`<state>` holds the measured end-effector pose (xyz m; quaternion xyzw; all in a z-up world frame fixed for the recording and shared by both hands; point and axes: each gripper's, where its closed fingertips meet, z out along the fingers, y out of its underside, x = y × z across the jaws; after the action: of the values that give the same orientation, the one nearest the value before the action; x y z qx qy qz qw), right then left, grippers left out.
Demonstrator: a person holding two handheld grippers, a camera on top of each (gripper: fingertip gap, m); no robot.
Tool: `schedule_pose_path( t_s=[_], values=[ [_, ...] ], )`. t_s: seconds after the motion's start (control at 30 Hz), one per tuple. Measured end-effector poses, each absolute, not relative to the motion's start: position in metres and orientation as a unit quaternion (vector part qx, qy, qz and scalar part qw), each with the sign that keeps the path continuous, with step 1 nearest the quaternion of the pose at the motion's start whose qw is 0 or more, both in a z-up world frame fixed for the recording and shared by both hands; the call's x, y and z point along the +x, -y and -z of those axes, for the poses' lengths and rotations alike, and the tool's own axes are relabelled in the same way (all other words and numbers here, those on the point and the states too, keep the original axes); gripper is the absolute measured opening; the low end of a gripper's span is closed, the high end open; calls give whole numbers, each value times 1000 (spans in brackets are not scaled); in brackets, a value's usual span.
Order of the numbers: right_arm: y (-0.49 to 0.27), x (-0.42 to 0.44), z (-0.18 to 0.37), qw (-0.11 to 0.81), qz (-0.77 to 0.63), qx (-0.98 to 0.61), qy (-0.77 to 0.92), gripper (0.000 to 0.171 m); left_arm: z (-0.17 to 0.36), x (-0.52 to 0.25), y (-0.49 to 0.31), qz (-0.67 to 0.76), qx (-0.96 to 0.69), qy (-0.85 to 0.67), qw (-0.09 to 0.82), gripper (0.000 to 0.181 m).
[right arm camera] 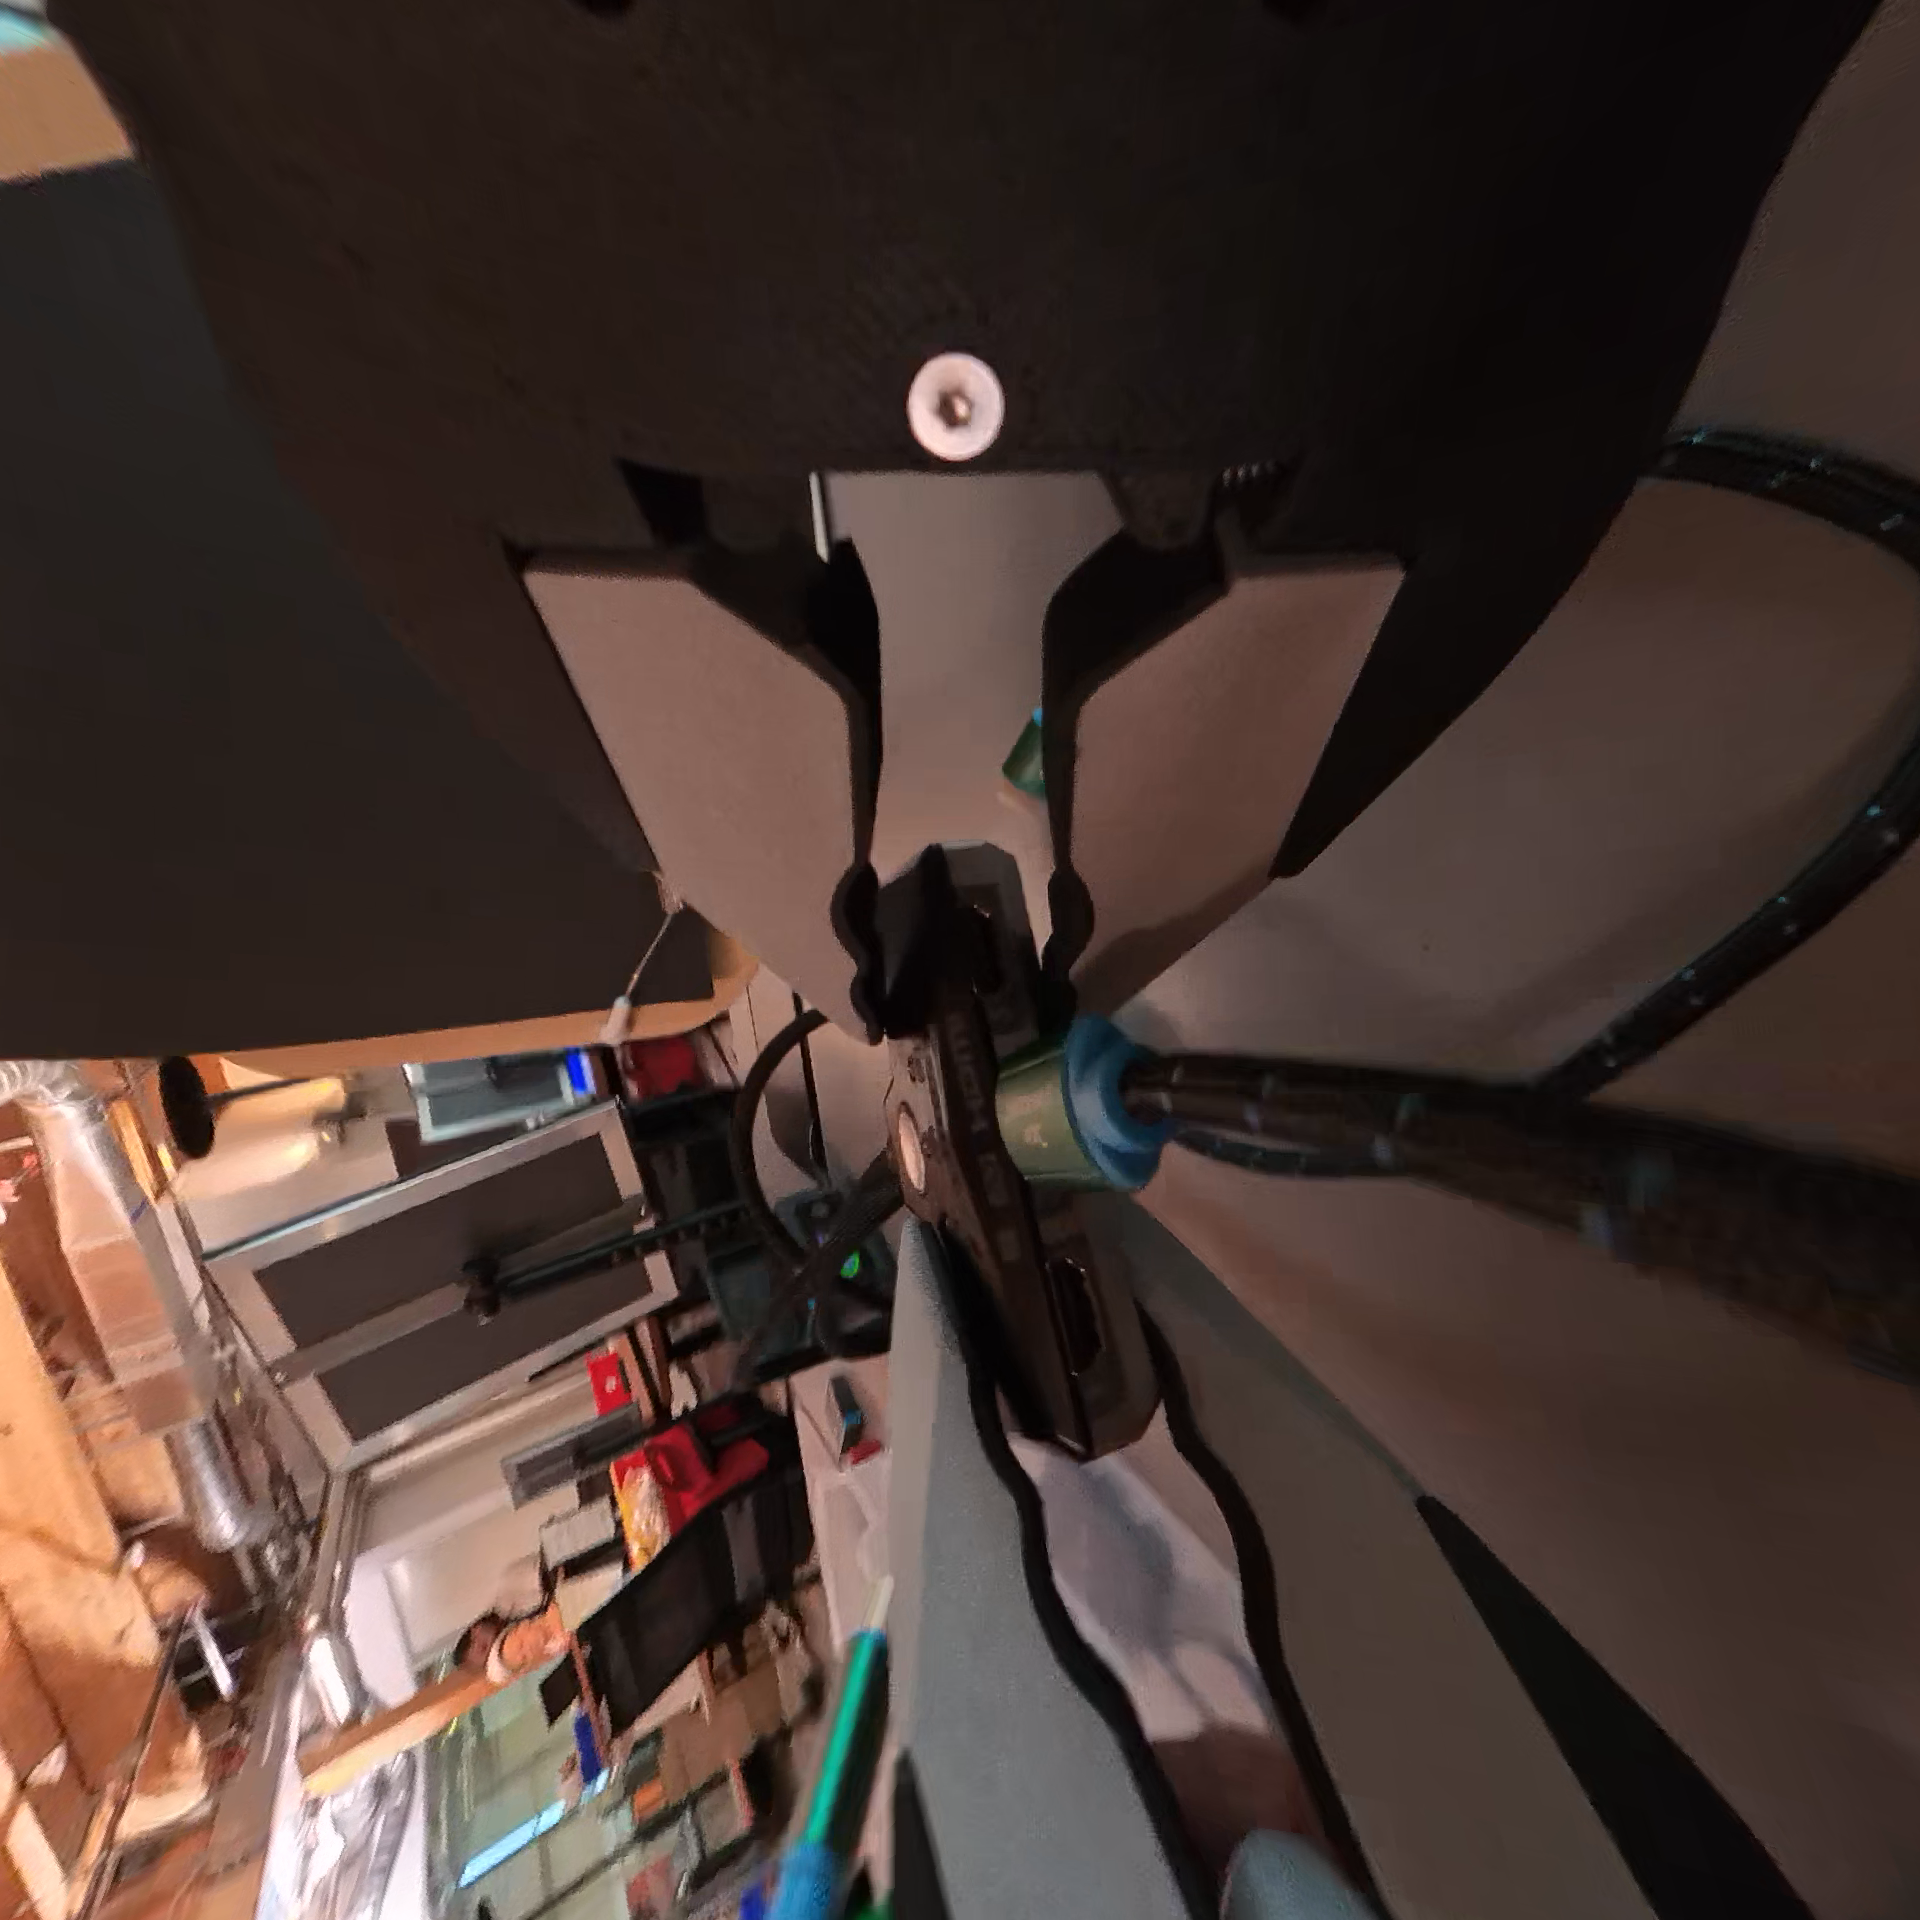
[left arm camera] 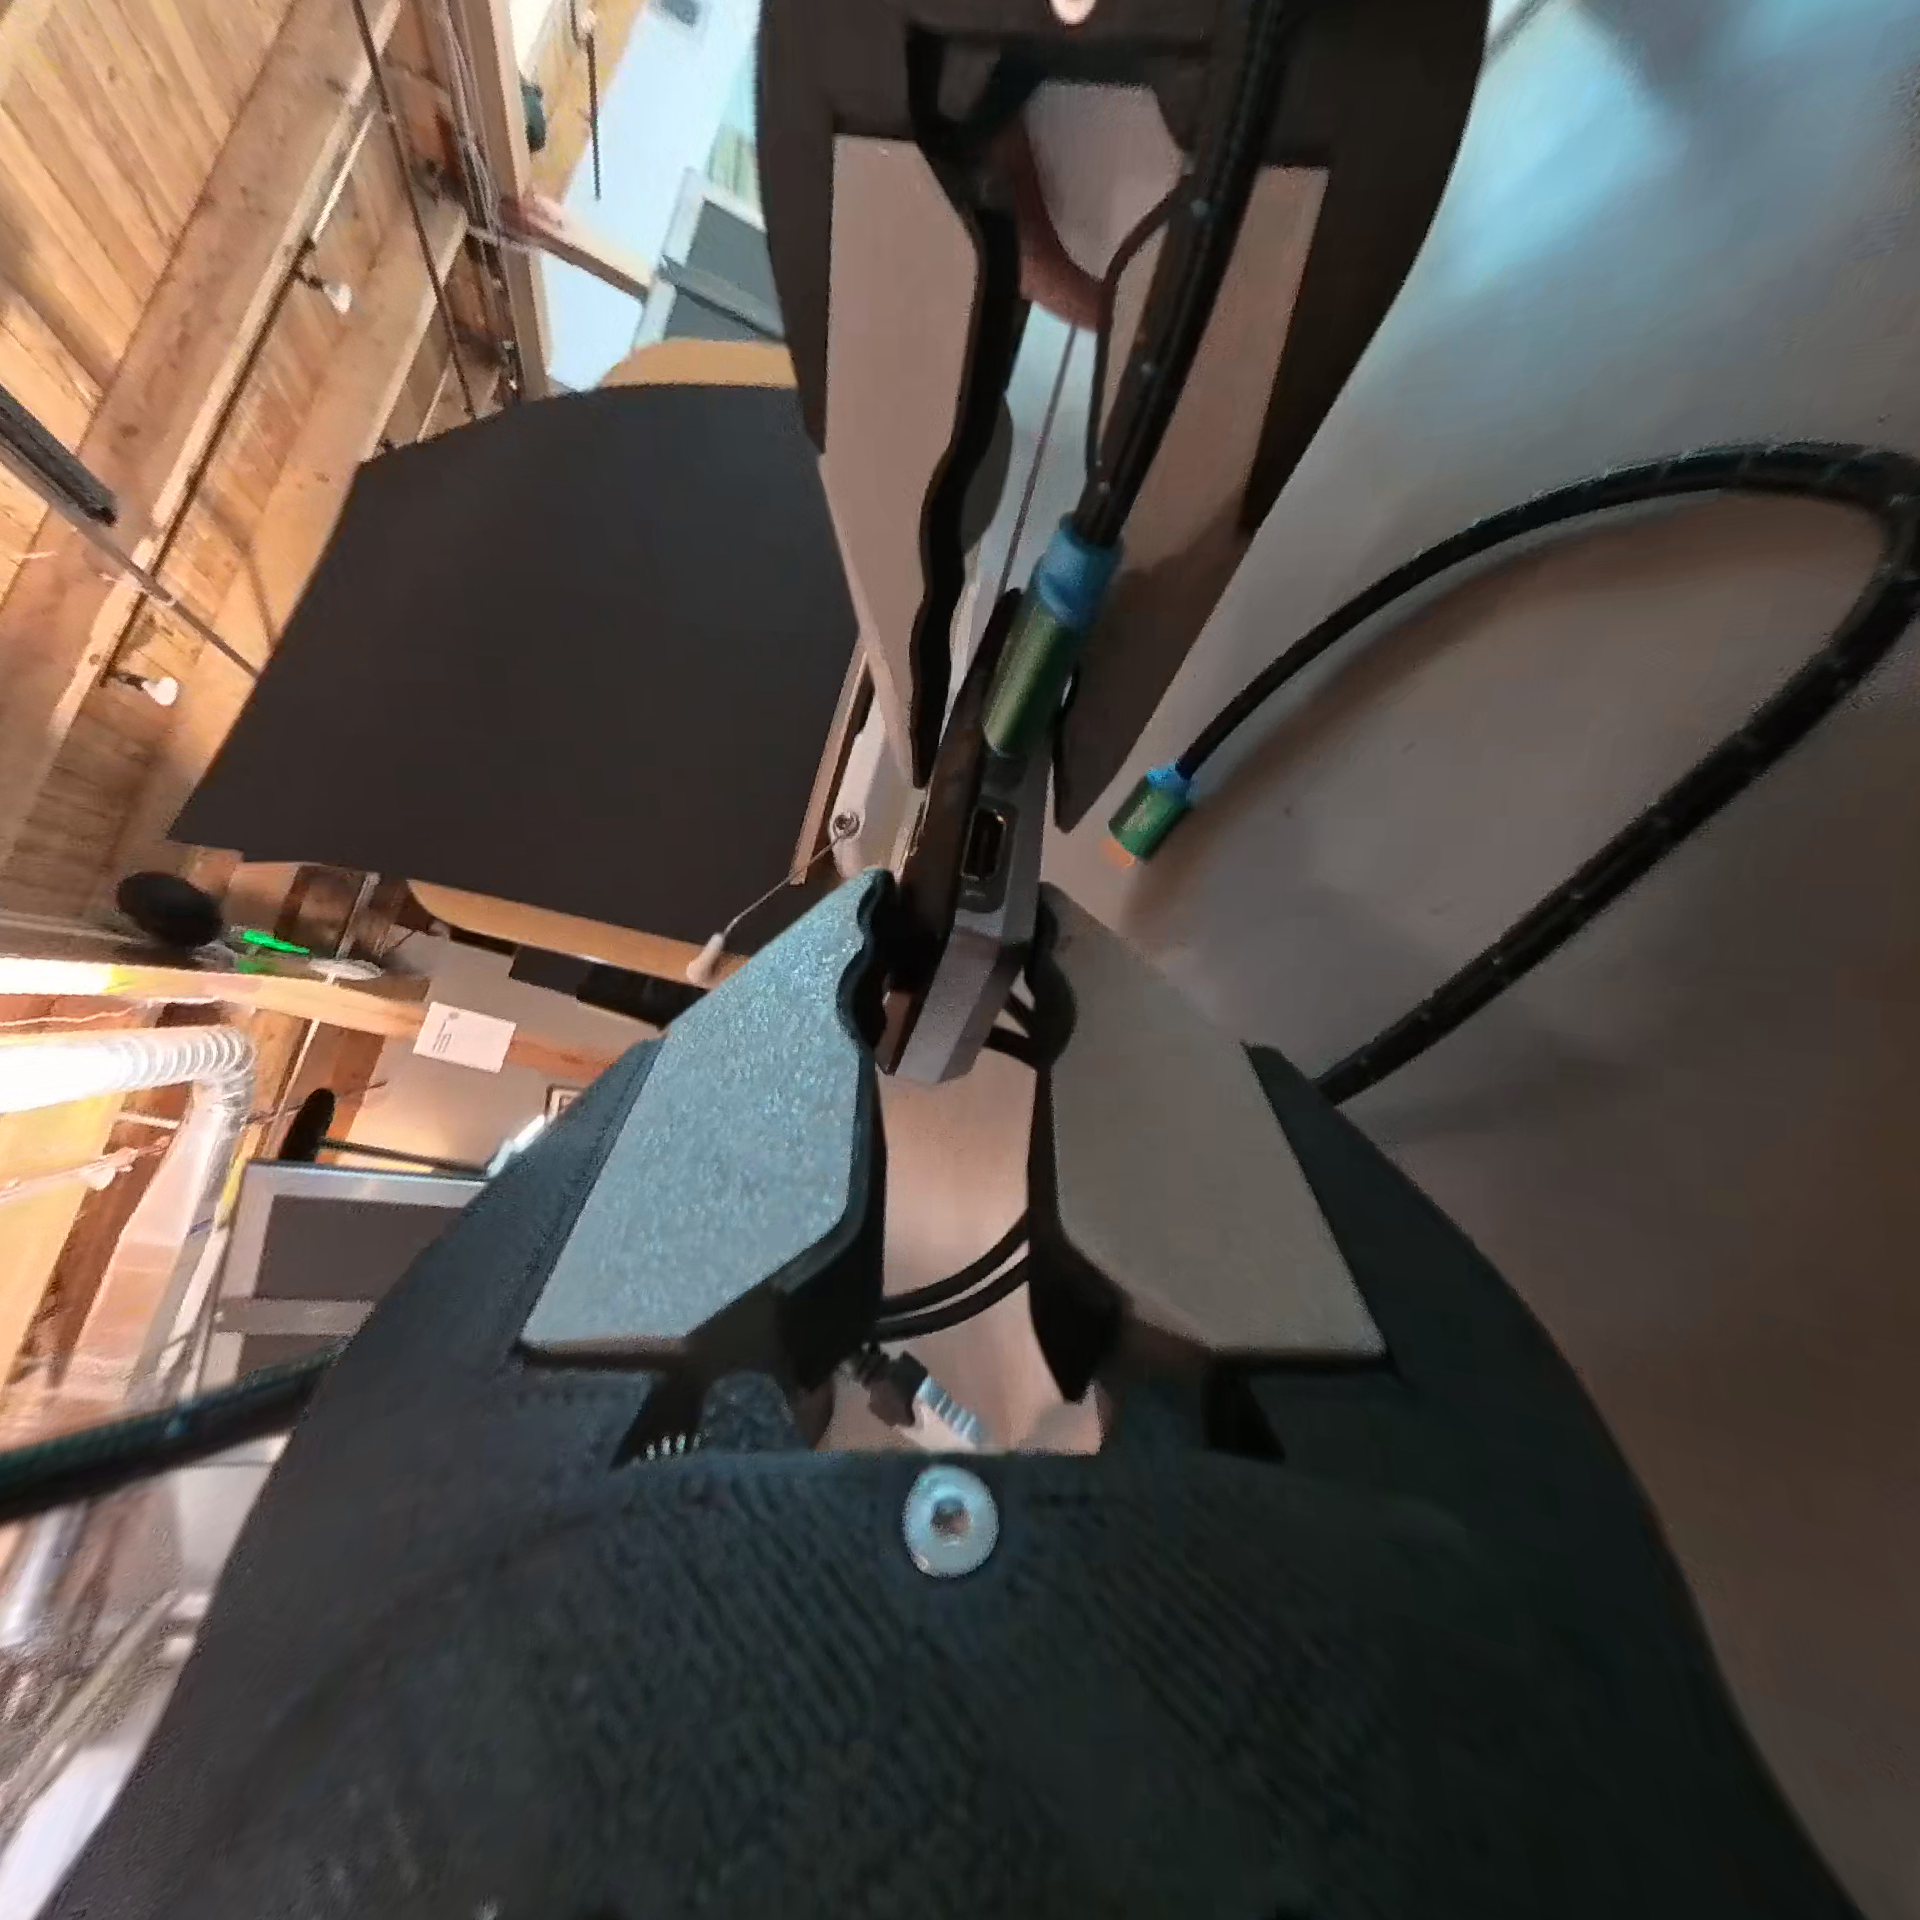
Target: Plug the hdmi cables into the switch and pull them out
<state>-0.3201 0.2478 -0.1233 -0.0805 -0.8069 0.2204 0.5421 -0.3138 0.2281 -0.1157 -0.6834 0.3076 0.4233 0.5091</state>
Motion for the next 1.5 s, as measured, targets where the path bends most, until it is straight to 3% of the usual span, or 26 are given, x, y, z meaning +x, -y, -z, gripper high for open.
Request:
schedule_pose_path(
  t_s=[0.17,0.37,0.5,0.67,0.73,0.87,0.97,1.07,1.23,1.3,1.43,1.47,1.5],
  values=[
    [-239,-309,100,526,-359,-47,769,25,92,-297,-225,-397,-634,-291,597,22],
    [-237,-301,105,467,-450,-42,760,25,94,-292,-223,-327,-655,-268,626,29],
    [-230,-283,98,403,-525,-31,749,25,98,-294,-220,-306,-664,-268,628,23],
    [-217,-283,123,383,-491,-1,782,23,109,-279,-229,-311,-664,-301,610,32],
    [-220,-287,124,379,-492,-21,783,22,114,-284,-228,-321,-673,-311,589,25],
    [-233,-309,114,365,-508,-126,770,33,105,-300,-230,-370,-676,-278,573,22],
    [-264,-332,108,396,-478,-237,748,25,91,-324,-226,-448,-657,-231,561,20],
    [-290,-340,117,383,-439,-343,737,42,72,-359,-210,-494,-648,-140,562,20],
    [-235,-322,147,206,-476,-431,738,73,77,-404,-194,-497,-674,-39,545,20],
    [-213,-319,164,180,-454,-438,755,70,82,-411,-193,-498,-680,-31,537,20],
    [-195,-313,202,179,-363,-402,821,37,86,-412,-195,-501,-684,-37,530,20],
    [-192,-306,211,163,-344,-384,841,17,87,-412,-195,-500,-683,-40,530,20],
    [-190,-298,216,152,-331,-362,858,17,88,-411,-195,-500,-683,-44,531,20]
  ],
)
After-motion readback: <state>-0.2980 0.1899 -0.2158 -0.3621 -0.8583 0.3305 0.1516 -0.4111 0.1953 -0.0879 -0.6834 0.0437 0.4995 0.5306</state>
